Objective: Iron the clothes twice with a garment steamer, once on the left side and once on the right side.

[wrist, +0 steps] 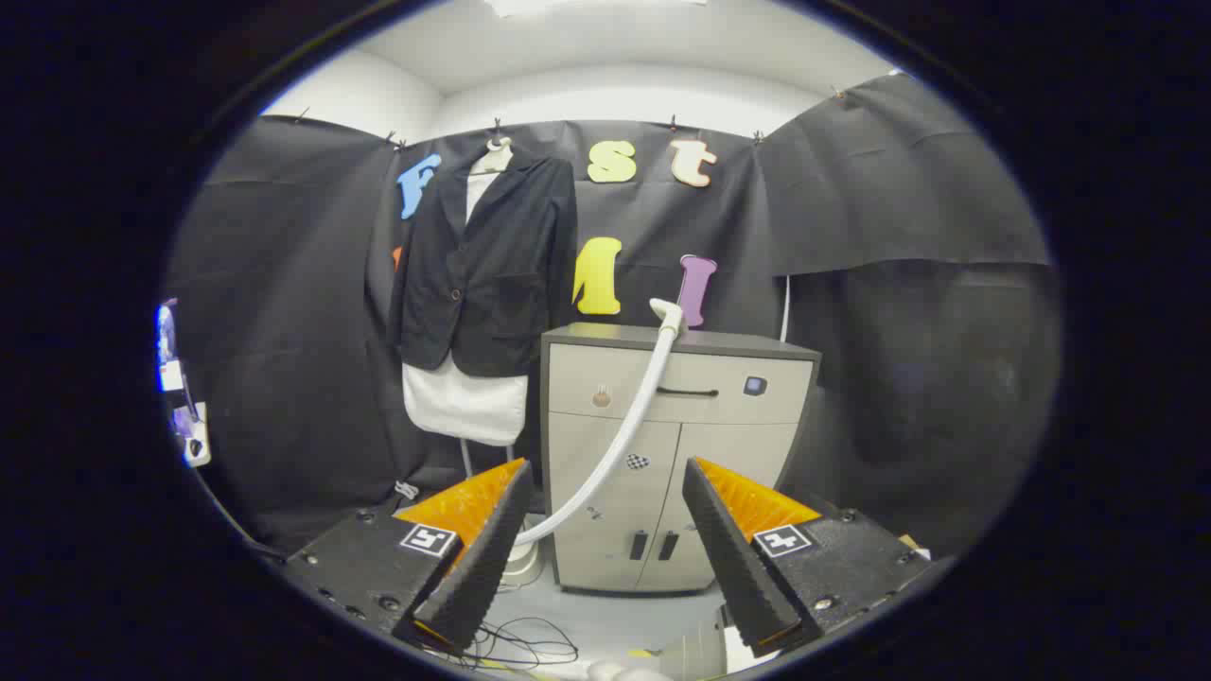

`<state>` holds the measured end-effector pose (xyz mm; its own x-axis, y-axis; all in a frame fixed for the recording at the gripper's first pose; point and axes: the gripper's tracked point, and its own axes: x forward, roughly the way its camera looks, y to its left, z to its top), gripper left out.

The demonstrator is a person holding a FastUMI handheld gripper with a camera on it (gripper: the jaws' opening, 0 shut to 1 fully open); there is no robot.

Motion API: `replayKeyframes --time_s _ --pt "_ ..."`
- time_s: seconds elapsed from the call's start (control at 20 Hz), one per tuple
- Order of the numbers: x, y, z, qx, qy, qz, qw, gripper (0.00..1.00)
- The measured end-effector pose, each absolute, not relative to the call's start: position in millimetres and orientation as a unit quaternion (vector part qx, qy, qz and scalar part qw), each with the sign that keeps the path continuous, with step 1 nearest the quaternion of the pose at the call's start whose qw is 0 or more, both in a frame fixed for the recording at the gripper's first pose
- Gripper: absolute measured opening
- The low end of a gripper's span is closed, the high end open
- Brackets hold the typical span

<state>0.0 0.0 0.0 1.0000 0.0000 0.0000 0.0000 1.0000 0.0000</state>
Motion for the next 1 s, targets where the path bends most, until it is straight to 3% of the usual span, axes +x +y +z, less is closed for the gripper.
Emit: replayKeyframes --time_s 0.35,1.0 --pt "-3 -3 -3 0.007 0.007 -0.006 1.000 0.99" --pt "14 -39 58 0.017 -0.014 -0.050 0.999 0.99"
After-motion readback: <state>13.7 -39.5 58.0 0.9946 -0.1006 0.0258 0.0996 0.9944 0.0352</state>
